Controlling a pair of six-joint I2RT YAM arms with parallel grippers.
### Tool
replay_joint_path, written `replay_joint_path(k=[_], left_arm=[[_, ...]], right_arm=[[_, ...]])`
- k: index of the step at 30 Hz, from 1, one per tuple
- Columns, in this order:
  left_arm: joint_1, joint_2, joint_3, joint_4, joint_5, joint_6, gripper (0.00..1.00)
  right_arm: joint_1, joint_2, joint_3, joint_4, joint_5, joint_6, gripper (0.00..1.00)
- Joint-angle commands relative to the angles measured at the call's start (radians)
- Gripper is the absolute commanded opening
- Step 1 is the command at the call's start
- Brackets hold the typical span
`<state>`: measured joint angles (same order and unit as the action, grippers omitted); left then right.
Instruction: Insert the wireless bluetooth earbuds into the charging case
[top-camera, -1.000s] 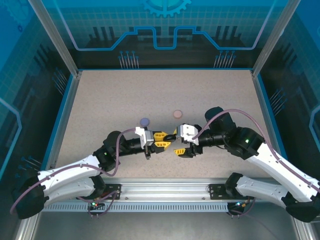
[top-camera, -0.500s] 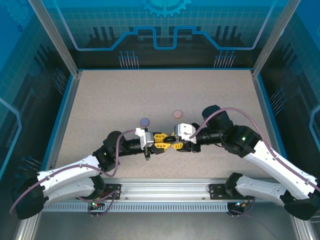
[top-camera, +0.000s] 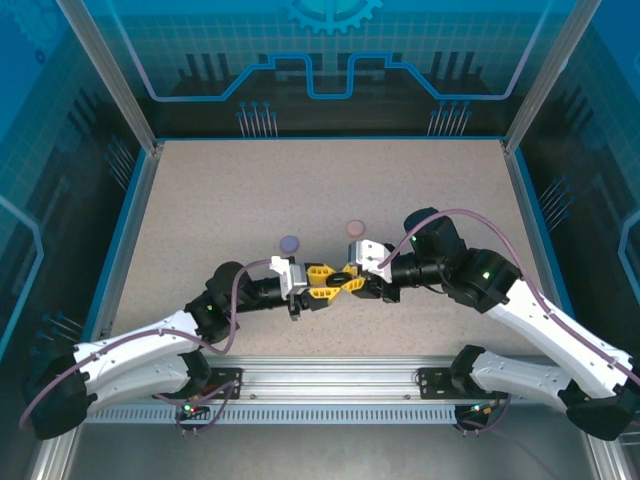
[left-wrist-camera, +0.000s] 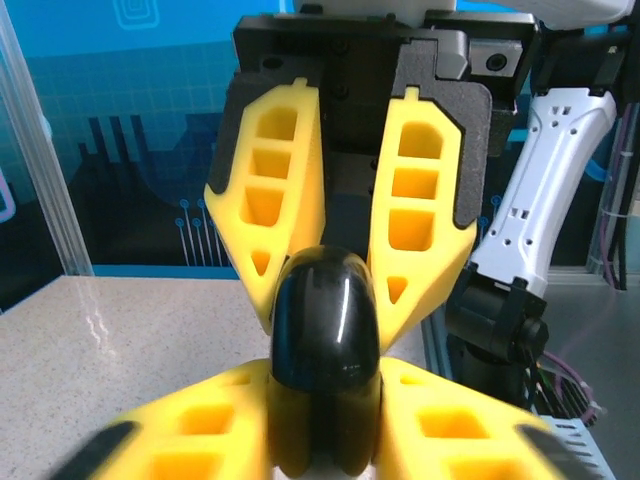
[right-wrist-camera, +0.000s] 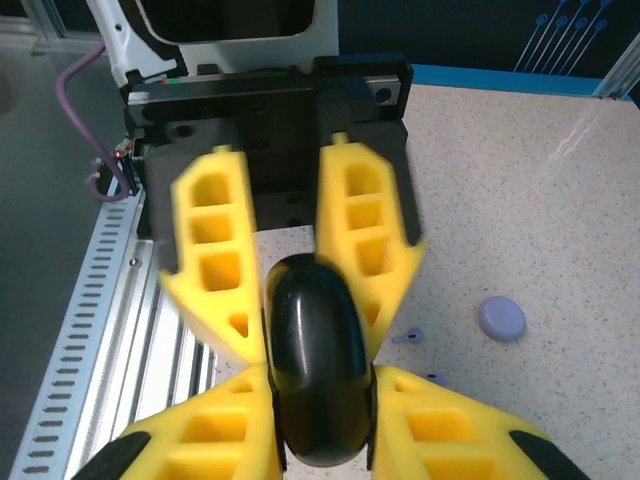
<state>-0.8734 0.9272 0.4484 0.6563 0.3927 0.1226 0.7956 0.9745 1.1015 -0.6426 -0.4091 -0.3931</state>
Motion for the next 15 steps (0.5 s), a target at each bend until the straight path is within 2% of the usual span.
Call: replay_joint_path(k=[1, 7, 11, 15], left_arm=[[0.0, -0.026, 0.004, 0.011, -0.036, 0.027, 0.4], [0.001, -0.099, -0.065, 0.02, -0.162, 0.075, 0.64], [0.001, -0.17, -0.091, -0.015, -0.254, 0.093, 0.75], [0.0, -0.23, -0.1, -0.058, -0.323, 0.101, 0.82]], right_arm=[[-0.066, -0.024, -0.005, 0.014, 0.015, 0.083, 0.22], [-0.204, -0.005, -0.048, -0.043, 0.078, 0.153, 0.22], [-0.276, 0.07, -0.066, -0.11, 0.186, 0.161, 0.22], [-0.346, 0.193, -0.068, -0.146, 0.23, 0.18, 0.22]])
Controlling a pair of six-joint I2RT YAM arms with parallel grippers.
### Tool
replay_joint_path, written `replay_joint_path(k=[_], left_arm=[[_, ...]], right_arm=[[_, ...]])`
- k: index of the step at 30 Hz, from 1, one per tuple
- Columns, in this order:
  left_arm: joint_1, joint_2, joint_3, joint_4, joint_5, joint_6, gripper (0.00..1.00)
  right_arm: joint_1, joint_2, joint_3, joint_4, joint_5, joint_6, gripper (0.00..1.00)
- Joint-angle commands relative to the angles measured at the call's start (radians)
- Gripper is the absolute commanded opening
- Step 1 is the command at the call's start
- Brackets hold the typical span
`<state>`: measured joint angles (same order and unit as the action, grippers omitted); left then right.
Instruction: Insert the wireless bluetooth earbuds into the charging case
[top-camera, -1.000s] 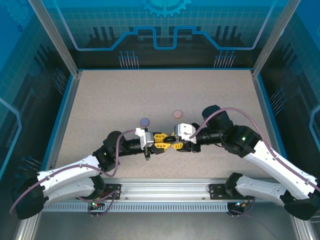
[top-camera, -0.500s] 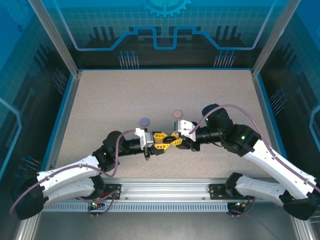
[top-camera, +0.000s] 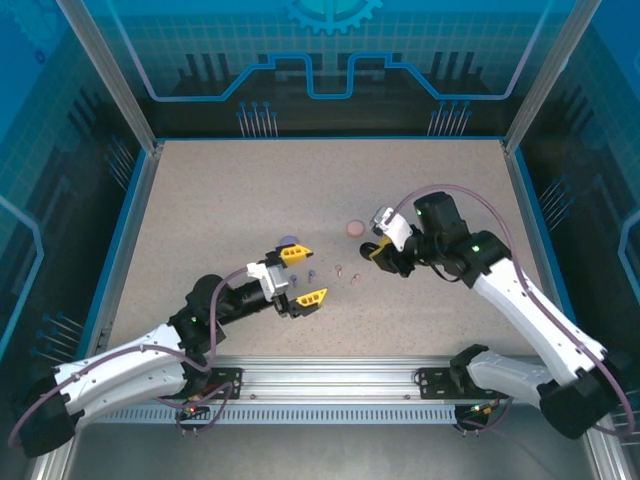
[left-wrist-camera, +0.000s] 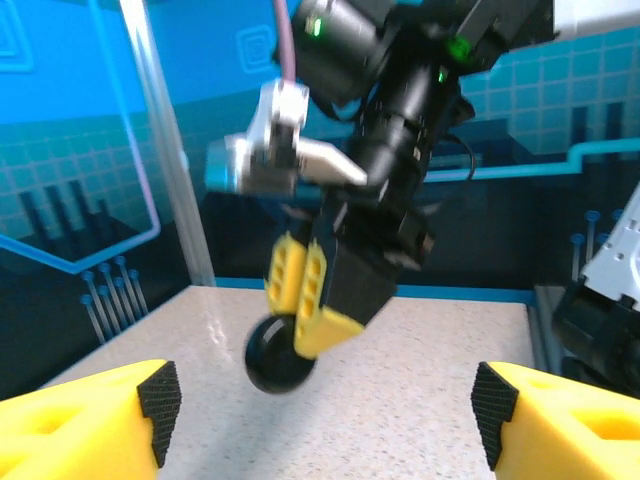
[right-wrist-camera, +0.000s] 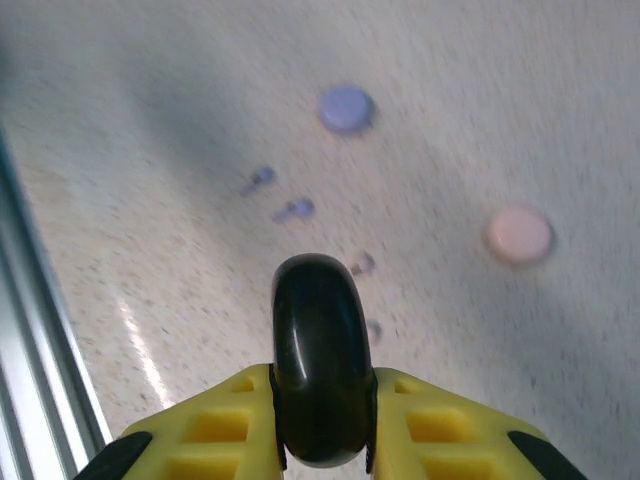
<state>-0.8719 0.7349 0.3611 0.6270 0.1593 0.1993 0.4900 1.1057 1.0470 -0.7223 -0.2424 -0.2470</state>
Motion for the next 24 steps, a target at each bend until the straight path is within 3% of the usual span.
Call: replay_joint_path(k=[1, 11, 24], left_arm=[[-0.001, -0.051, -0.015, -0.037, -0.1, 0.026, 0.83], [-0.001, -0.094, -0.013, -0.069, -0.119, 0.014, 0.91], [-0.001, -0.089, 0.009, -0.104, -0.098, 0.002, 0.94]], right_arm=[[-0.055, 0.096, -0.013, -0.071, 0.067, 0.035, 0.22], [-0.128, 0.452, 0.096, -0.153, 0.066, -0.034, 0.22], [-0.168, 0.719, 0.217, -0.228, 0.02, -0.065, 0.24]])
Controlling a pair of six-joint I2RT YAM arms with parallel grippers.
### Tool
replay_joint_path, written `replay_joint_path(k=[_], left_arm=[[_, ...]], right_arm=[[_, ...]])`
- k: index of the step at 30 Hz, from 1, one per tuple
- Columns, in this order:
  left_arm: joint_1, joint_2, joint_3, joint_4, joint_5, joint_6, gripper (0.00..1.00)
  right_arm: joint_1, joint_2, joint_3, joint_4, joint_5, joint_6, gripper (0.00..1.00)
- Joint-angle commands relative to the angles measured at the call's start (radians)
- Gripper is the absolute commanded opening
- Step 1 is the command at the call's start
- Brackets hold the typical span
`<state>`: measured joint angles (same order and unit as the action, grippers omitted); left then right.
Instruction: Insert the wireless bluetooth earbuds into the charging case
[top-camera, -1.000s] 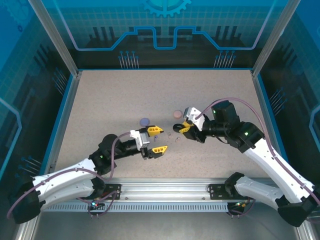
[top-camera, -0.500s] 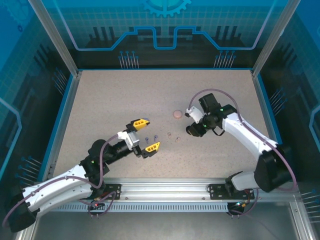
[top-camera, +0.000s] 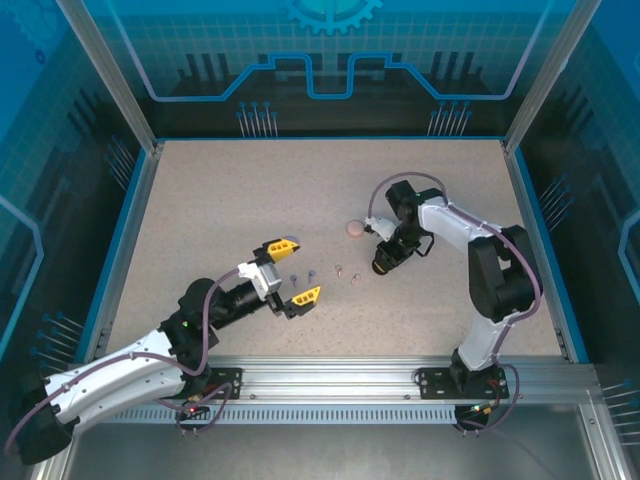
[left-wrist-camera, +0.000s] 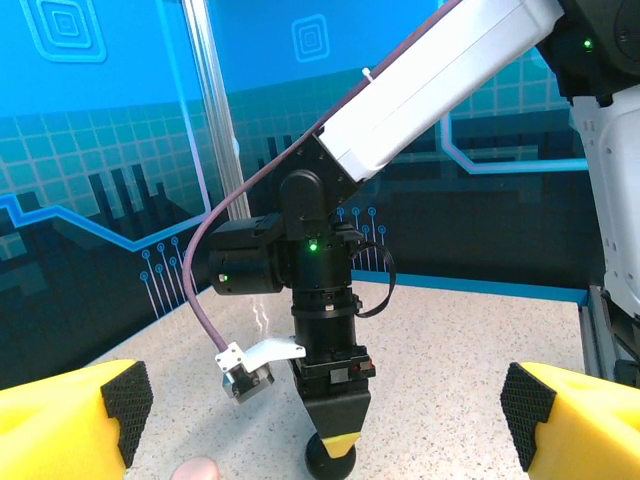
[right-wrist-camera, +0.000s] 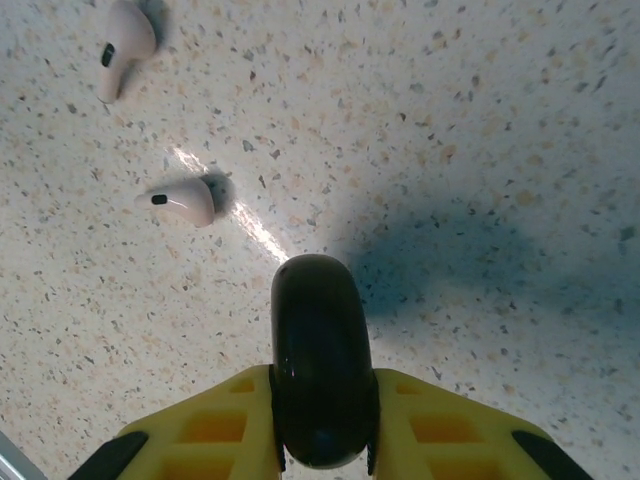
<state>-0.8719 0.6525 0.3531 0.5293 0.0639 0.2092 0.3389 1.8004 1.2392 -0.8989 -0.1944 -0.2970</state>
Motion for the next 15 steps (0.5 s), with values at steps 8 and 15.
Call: replay_joint_path(k=[8, 15], left_arm=[[-0.001, -0.001, 0.014, 0.001, -0.013, -0.005, 0.94], [-0.002, 0.005, 0.012, -0.015, -0.013, 0.007, 0.95]], right_arm=[[-0.026, 0.042, 0.013, -0.038, 0.008, 0.017, 0.28], [-0.032, 0.027, 0.037, -0.054, 0.067, 0.035, 0.44]])
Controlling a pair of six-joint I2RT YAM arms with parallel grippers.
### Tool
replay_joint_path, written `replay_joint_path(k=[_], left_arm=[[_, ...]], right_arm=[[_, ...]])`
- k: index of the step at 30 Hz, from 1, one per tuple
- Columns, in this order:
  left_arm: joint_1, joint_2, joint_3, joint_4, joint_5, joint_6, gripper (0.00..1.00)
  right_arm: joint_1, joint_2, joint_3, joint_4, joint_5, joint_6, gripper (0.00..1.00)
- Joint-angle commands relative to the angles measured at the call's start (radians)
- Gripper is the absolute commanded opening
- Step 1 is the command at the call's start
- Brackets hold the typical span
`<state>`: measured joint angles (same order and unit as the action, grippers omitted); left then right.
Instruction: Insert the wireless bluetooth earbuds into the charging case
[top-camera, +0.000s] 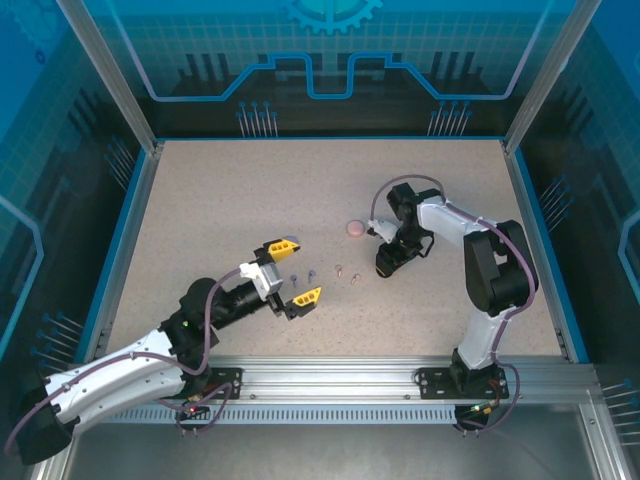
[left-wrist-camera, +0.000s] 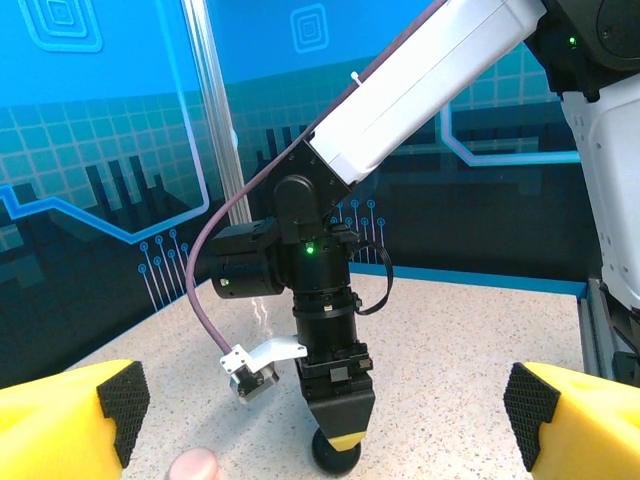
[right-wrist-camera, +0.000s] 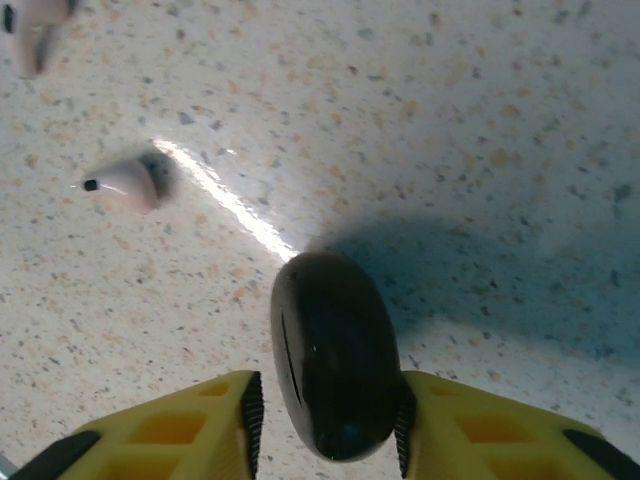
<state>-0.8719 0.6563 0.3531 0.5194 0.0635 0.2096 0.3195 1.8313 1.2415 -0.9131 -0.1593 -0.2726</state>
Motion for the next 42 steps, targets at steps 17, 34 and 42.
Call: replay_joint_path(k=[17, 34, 42], left_arm=[[-0.002, -0.058, 0.004, -0.05, -0.063, 0.04, 0.99], [-0.001, -0.098, 0.014, -0.119, -0.1, 0.045, 0.99], [-0.001, -0.099, 0.009, -0.127, -0.101, 0.046, 0.99]], right_arm=[[0.099, 0.037, 0.244, -0.004, 0.217, -0.172, 0.85], [0.127, 0.404, 0.711, -0.092, 0.083, -0.333, 0.92], [0.134, 0.49, 0.788, -0.121, 0.045, -0.224, 0.91]])
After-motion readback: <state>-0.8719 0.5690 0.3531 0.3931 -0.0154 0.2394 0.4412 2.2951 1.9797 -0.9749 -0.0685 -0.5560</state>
